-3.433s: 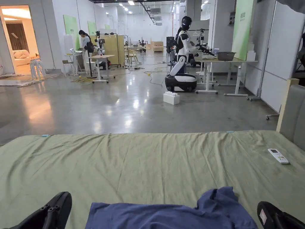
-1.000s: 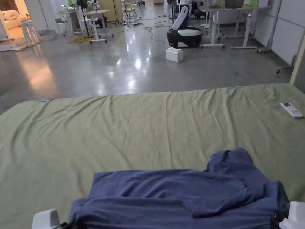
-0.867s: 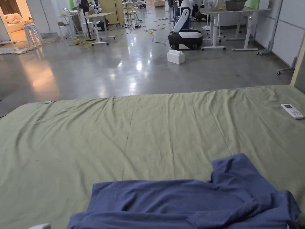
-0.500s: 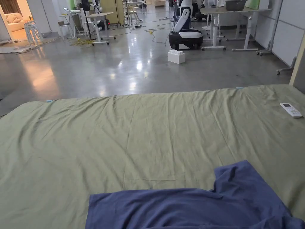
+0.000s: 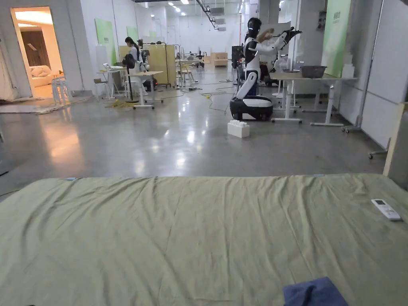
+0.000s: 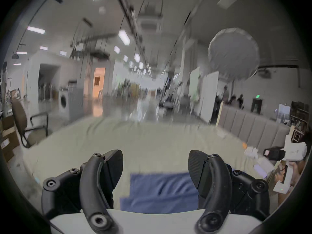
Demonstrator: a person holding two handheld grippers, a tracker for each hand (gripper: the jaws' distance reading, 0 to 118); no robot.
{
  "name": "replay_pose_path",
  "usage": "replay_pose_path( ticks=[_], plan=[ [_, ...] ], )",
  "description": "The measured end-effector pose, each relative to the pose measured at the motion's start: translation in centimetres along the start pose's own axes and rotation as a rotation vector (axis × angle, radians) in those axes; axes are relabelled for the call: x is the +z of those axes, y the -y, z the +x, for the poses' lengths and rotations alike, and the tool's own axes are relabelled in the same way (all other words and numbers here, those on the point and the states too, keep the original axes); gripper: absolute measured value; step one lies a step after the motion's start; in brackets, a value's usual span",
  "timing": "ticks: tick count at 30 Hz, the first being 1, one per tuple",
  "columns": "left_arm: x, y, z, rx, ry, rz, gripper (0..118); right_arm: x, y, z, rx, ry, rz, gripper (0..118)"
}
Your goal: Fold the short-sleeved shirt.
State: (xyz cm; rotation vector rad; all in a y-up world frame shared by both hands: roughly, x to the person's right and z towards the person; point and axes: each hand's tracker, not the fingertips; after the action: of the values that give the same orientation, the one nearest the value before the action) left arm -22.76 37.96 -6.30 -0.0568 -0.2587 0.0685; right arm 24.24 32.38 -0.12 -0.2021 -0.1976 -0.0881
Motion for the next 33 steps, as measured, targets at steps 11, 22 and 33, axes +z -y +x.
replay_pose_path(
  ticks=[11,22,33],
  plan=[
    [2.4,-2.1,5.6,-0.194,-0.005,0.165,38,3.4,-4.0,-4.9,0.114,-0.128,0.182,18],
    [2.2,-1.9,4.4,-0.130,0.028,0.099,0,3.5,-3.6,-5.7,0.123,-0.140,0.170,0],
    [0.5,-0.8,3.3,-0.125,-0.008,0.039,0,2.2,-3.0,-5.6,0.103,-0.142,0.131,0]
  ],
)
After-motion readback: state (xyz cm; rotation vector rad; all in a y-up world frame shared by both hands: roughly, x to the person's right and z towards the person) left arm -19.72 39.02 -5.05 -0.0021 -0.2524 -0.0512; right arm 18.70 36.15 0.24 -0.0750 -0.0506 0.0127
